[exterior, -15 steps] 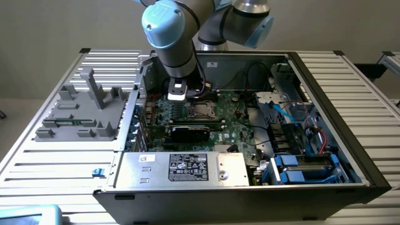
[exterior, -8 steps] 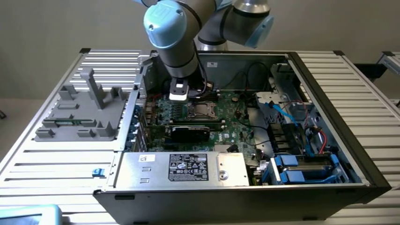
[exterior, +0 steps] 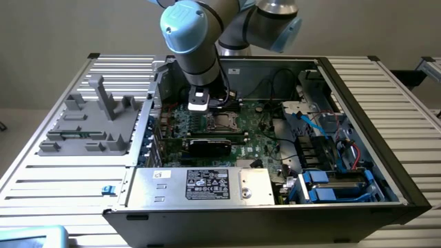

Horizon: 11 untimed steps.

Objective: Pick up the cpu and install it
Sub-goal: 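Install the first cpu locking lever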

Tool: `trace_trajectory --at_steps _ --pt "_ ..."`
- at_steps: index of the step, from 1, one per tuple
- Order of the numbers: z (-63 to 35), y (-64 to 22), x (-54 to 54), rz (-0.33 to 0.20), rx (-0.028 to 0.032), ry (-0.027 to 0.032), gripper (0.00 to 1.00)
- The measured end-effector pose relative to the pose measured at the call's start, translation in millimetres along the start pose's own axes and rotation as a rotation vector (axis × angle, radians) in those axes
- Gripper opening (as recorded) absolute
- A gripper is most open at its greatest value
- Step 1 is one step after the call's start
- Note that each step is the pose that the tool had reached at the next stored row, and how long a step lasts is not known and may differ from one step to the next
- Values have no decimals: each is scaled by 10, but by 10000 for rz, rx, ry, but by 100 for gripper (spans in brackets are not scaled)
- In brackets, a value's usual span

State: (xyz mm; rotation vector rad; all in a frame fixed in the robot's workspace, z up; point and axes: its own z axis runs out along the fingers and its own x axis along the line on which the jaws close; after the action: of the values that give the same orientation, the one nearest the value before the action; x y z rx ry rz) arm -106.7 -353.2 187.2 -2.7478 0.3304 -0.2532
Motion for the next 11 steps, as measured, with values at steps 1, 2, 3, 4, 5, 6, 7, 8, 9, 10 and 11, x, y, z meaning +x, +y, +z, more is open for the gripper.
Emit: trace_trajectory --at_steps 1,2,3,4,5,6,7,8,9,10,11 --pt "1 -1 4 5 0 2 11" --pt "2 -2 8 10 -1 3 11" --pt "3 -2 12 14 -3 5 11" --pt "4 -3 17 17 -3 6 11" --pt "5 -4 21 19 -4 7 11" --pt "6 -5 26 22 -4 9 11" --pt "7 -6 30 26 -4 10 11" --pt "8 -7 35 29 -5 11 11" --pt "9 -8 40 33 -6 12 11" --pt "10 -9 45 37 -6 14 11" --pt "12 -10 51 40 -7 15 11"
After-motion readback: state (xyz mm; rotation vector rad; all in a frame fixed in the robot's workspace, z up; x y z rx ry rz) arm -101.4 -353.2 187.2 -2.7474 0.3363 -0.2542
